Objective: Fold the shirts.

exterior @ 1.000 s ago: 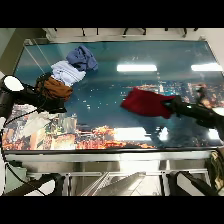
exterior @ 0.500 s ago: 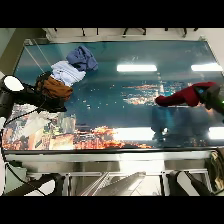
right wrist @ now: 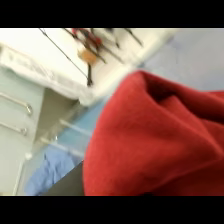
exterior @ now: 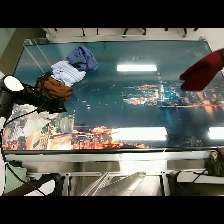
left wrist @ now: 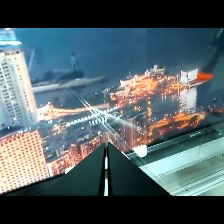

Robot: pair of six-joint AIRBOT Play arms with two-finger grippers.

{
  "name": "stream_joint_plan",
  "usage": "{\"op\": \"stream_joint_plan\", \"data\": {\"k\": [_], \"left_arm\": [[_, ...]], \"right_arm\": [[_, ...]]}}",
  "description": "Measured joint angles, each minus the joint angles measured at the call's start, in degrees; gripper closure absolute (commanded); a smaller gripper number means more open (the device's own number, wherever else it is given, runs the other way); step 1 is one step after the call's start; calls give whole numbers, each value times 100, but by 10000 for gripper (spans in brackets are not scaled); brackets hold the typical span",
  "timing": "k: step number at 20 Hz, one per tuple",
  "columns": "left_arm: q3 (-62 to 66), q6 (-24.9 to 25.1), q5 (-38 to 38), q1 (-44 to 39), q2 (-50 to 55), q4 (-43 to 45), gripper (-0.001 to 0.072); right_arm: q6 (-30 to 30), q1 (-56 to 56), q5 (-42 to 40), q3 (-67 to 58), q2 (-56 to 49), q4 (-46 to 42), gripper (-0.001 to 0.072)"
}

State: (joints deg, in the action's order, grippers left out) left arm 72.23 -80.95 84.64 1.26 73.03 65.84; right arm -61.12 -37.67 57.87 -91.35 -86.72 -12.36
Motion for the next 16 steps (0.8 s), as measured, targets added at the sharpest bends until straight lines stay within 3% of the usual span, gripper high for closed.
{"op": "stream_joint_plan", "data": {"k": [4,8,16], "left_arm": [[0,-155,22,0,0,-2,683],[31,-256,24,0,0,0,683],[903,-302,-273,0,0,7,684]], "right_arm": [[-343,-13,7,-1499,-951,13,687],[-791,-203,249,-2011,-1462,-352,687],[-2516,-680,2074,-1600,-1641,-3471,688]]}}
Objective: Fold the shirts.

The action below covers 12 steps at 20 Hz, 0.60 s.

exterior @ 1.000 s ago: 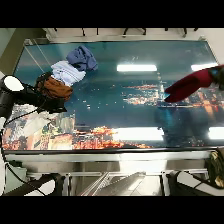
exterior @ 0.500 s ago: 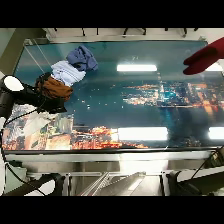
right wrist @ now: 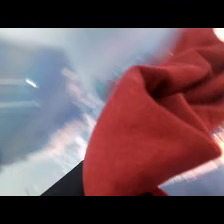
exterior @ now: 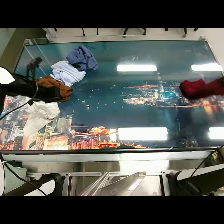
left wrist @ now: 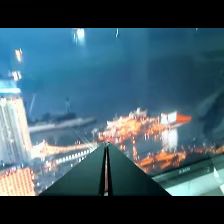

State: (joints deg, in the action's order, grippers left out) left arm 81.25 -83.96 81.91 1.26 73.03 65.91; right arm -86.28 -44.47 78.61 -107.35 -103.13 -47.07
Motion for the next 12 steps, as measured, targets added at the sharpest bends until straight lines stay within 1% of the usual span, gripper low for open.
{"op": "stream_joint_plan", "data": {"k": [5,11,12], "left_arm": [[446,-2,-105,0,2,7,683],[551,2,-35,0,175,44,683],[555,4,4,0,216,46,684]], "right_arm": [[-800,-66,356,1266,597,-1364,687],[-1189,-68,337,2649,1241,-2201,687],[-1213,-70,317,2745,1307,-2291,644]]}}
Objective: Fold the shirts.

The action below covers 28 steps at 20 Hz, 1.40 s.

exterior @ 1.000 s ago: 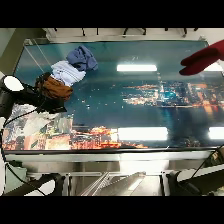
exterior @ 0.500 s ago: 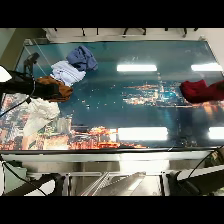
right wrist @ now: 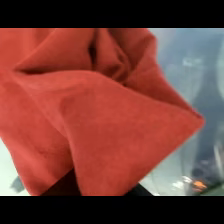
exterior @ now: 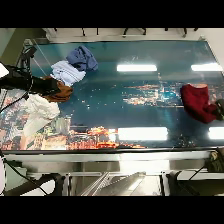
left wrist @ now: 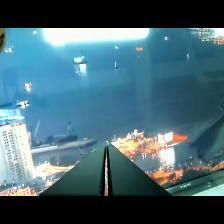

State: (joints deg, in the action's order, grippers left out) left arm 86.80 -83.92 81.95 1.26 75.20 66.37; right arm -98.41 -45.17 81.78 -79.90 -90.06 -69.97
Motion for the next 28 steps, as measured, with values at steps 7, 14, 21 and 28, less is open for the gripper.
{"op": "stream_joint_plan", "data": {"k": [7,14,21,28], "left_arm": [[9,42,245,0,72,-7,683],[9,177,278,0,46,-44,683],[9,280,210,0,44,-44,683],[-17,295,363,0,24,-44,683]], "right_arm": [[-42,-17,-127,243,348,-254,17],[-57,-44,614,264,1558,-1082,18],[-535,817,903,476,3329,-761,27],[-946,5007,-1008,1746,3751,481,686]]}}
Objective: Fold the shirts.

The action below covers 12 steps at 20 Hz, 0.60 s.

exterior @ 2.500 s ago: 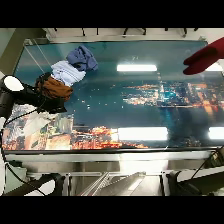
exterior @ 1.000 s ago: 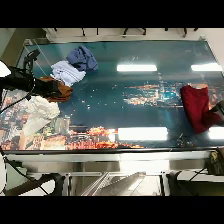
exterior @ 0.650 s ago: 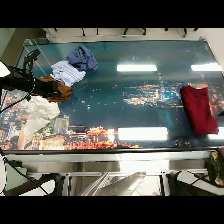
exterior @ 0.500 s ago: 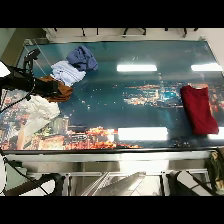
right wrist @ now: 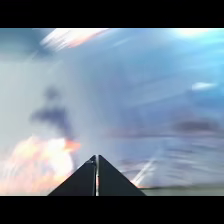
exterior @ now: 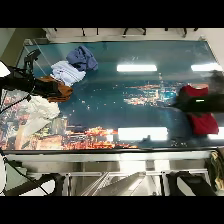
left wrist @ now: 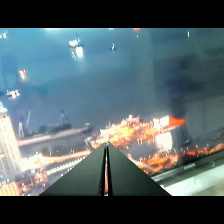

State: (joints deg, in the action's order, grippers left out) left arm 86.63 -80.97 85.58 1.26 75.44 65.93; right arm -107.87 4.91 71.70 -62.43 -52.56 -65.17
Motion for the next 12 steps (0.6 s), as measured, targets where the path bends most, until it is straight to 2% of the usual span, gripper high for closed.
{"op": "stream_joint_plan", "data": {"k": [4,8,12], "left_arm": [[-616,2,4,0,-393,2,683],[-1440,2,-118,0,-1005,2,683],[-1917,2,-199,0,-1436,22,684]], "right_arm": [[-20,1836,-1316,227,-605,103,686],[-17,2400,-1851,286,-1036,177,686],[-15,2562,-2028,308,-1281,205,685]]}}
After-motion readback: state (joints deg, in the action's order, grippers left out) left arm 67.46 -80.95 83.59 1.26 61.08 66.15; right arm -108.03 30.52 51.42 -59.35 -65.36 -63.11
